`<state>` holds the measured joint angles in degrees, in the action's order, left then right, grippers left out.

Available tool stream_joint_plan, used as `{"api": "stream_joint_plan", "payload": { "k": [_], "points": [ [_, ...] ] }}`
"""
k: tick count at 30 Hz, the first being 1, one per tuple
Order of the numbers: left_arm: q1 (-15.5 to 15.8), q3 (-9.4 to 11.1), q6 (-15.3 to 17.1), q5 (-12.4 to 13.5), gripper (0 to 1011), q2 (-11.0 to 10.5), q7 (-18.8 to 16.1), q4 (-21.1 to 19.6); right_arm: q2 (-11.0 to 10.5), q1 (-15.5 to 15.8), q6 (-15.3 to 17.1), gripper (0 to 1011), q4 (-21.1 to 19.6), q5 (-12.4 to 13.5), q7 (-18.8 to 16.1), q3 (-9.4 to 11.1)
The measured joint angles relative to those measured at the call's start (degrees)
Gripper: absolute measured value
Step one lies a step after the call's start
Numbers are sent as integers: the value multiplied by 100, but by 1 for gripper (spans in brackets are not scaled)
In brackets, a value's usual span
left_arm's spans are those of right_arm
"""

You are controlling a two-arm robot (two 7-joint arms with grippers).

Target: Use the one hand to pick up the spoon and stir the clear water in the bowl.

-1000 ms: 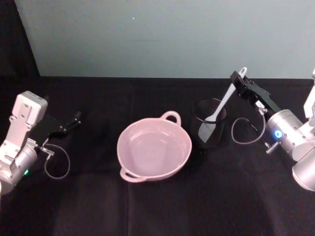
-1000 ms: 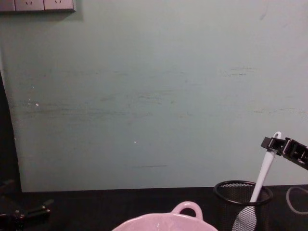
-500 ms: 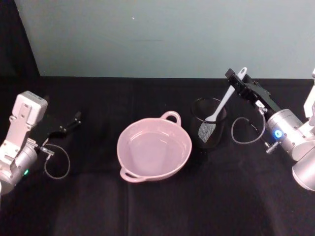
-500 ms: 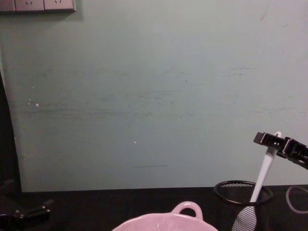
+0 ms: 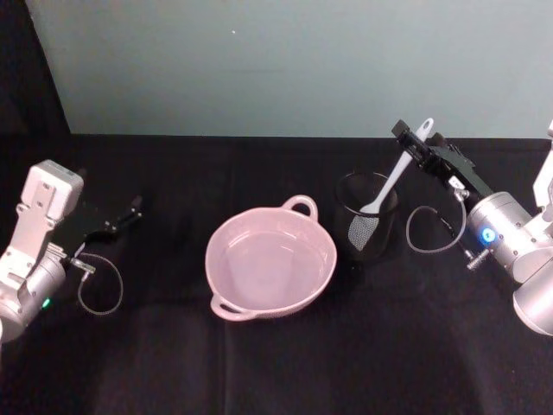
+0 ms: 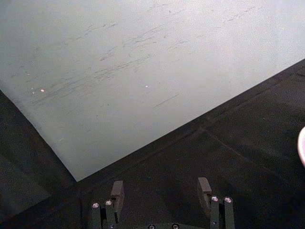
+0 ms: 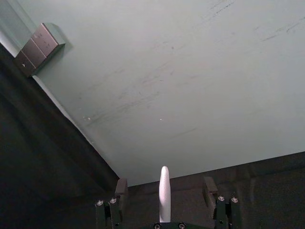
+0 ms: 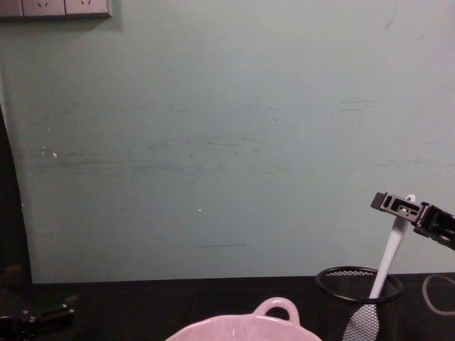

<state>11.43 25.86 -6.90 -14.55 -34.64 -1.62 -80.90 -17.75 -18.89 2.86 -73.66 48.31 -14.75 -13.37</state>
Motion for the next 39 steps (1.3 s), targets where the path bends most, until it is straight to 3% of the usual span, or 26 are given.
{"api": "stream_joint_plan", "payload": {
  "k": [8, 22, 29, 39],
  "points": [
    [0, 0, 0, 0, 1011, 0, 0, 0, -58, 58, 46, 1002, -94, 62, -105, 25],
    [0, 0, 0, 0, 1011, 0, 0, 0, -455, 585, -39, 1002, -835, 199, -276, 159],
    [0, 0, 0, 0, 1011, 0, 0, 0, -532, 847, -607, 1002, -1072, -269, -177, 254],
    [0, 0, 0, 0, 1011, 0, 0, 0, -458, 1113, -1245, 1003, -1159, -1092, 227, 385]
  ]
}}
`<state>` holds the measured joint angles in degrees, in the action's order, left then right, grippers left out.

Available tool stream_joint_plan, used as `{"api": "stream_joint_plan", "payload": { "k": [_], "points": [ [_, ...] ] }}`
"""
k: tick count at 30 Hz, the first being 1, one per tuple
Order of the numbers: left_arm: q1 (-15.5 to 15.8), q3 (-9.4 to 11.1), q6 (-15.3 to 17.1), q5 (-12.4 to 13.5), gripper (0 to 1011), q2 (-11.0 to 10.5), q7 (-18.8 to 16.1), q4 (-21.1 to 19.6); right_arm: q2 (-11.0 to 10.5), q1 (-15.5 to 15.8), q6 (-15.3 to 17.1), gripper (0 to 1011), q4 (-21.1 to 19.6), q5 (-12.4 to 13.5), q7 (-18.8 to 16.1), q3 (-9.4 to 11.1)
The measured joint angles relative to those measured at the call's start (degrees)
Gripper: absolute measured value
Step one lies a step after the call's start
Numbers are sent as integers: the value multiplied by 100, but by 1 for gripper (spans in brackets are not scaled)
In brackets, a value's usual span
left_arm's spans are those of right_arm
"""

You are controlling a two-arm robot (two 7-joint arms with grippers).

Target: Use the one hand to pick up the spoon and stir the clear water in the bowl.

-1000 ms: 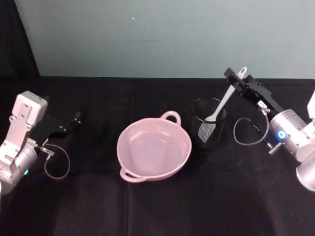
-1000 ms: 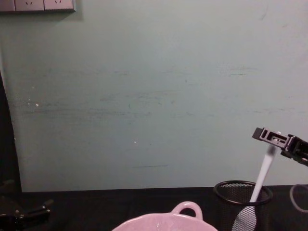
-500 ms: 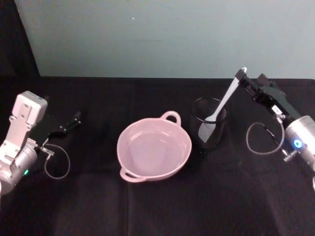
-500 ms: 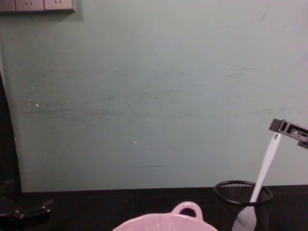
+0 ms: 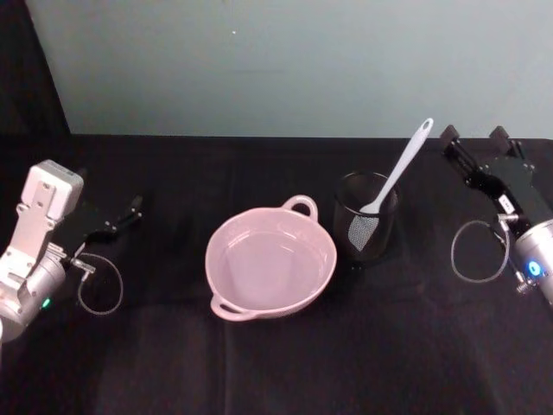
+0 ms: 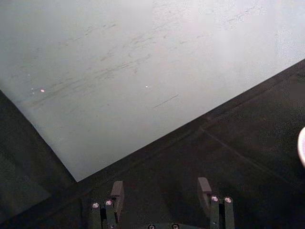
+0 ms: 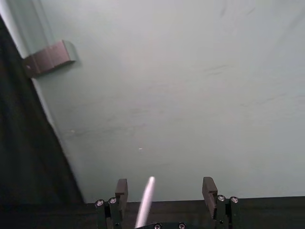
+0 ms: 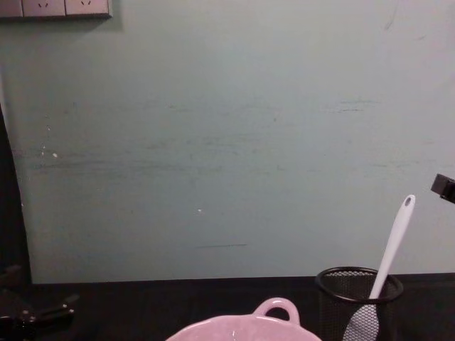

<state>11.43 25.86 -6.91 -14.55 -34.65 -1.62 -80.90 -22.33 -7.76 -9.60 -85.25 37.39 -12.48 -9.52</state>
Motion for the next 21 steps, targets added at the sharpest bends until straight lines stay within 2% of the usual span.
{"api": "stream_joint_plan", "payload": {
  "k": [2, 8, 11, 21],
  "points": [
    [0, 0, 0, 0, 1011, 0, 0, 0, 32, 24, -87, 1003, 35, -191, 136, 25],
    [0, 0, 0, 0, 1011, 0, 0, 0, 128, -3, -96, 1002, 232, -437, 431, 127],
    [0, 0, 0, 0, 1011, 0, 0, 0, 225, -96, -88, 1002, 458, -605, 640, 195],
    [0, 0, 0, 0, 1011, 0, 0, 0, 416, -386, -142, 1002, 1201, -917, 816, 242]
  ]
}}
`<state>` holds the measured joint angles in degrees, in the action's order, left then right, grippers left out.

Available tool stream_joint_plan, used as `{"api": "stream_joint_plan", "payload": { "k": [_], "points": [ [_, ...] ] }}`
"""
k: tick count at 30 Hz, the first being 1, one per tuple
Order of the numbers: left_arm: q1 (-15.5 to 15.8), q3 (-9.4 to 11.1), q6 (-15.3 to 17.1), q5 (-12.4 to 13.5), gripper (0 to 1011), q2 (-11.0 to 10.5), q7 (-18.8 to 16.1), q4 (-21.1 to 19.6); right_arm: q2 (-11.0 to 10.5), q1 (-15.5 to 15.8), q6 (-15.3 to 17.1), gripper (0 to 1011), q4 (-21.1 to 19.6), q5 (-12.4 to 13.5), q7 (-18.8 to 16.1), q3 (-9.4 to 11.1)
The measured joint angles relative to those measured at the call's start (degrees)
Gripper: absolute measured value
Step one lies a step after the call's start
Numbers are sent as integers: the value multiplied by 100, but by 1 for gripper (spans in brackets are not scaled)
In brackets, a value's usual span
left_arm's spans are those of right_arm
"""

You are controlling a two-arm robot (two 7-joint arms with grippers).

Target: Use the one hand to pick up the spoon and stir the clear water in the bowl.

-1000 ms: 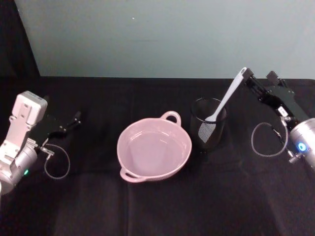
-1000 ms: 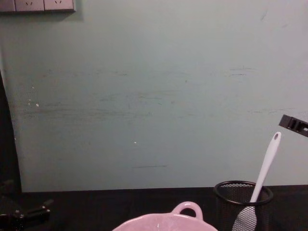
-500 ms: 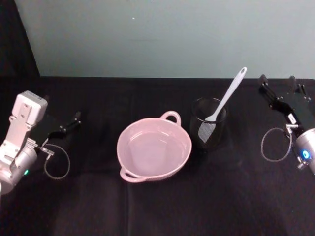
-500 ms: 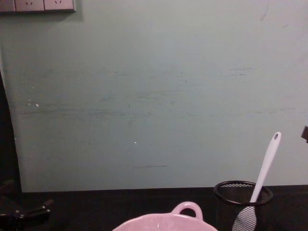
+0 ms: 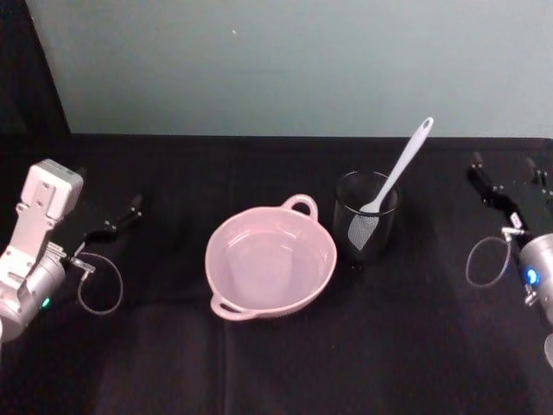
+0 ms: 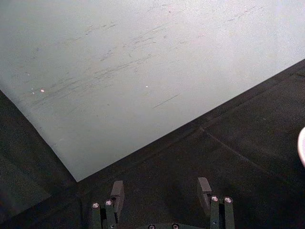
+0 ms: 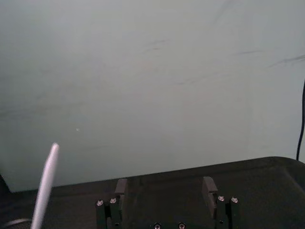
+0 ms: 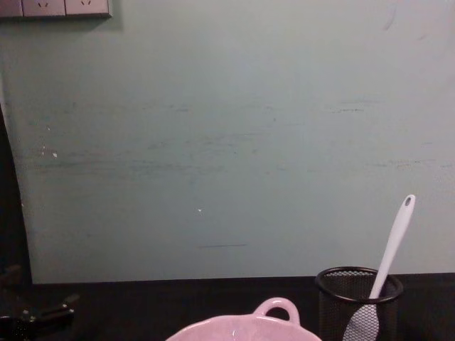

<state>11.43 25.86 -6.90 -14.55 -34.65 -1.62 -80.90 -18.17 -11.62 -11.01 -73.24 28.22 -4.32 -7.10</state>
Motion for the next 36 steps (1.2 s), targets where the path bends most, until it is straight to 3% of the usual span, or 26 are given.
{"api": "stream_joint_plan", "payload": {
  "k": [5, 11, 36],
  "points": [
    [0, 0, 0, 0, 1011, 0, 0, 0, 122, -157, -292, 1002, 464, -299, 39, -61],
    [0, 0, 0, 0, 1011, 0, 0, 0, 217, -295, -466, 1003, 837, -440, 3, -78],
    [0, 0, 0, 0, 1011, 0, 0, 0, 178, -240, -404, 1003, 679, -381, 0, -75]
  ]
}}
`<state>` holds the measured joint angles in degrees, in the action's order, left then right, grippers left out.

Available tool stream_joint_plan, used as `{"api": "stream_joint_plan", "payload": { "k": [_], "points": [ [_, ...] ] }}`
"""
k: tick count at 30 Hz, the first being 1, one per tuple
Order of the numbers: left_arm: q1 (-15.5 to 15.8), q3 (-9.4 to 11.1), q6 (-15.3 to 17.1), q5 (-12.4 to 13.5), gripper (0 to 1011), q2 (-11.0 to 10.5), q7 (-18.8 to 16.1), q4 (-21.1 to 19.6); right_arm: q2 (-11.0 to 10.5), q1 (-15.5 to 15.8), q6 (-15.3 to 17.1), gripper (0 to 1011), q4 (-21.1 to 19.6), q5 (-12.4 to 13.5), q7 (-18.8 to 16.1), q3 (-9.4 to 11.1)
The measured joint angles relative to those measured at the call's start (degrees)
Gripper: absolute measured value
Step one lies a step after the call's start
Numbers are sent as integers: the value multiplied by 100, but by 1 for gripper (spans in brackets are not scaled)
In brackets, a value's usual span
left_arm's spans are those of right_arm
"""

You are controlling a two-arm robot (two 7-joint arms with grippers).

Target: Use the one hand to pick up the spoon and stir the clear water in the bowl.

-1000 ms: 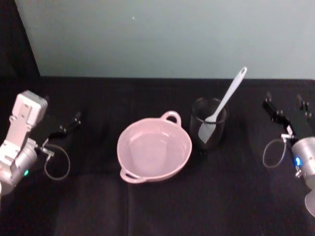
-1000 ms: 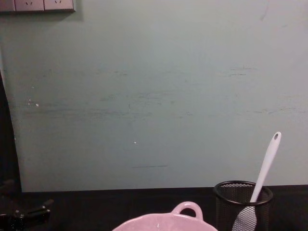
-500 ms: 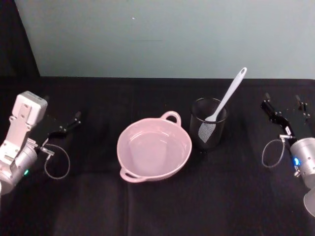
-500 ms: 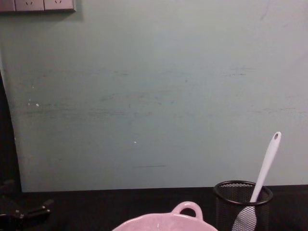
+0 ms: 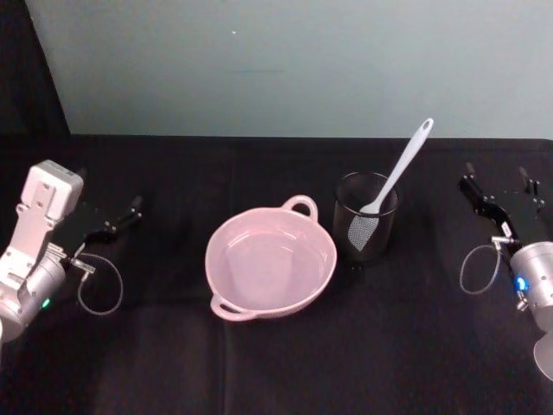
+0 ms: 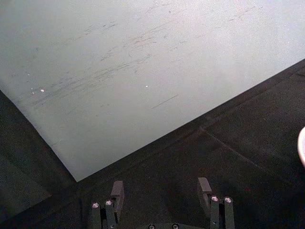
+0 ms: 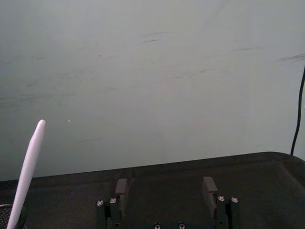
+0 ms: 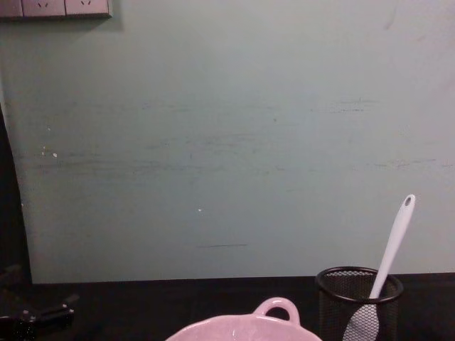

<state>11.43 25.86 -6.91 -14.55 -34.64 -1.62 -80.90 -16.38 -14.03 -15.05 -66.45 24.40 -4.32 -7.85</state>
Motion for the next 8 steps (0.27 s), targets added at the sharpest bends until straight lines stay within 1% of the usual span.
{"api": "stream_joint_plan", "payload": {
  "k": [8],
  "points": [
    [0, 0, 0, 0, 1011, 0, 0, 0, -4, 4, 7, 1002, -10, 5, 0, 0]
  ]
}}
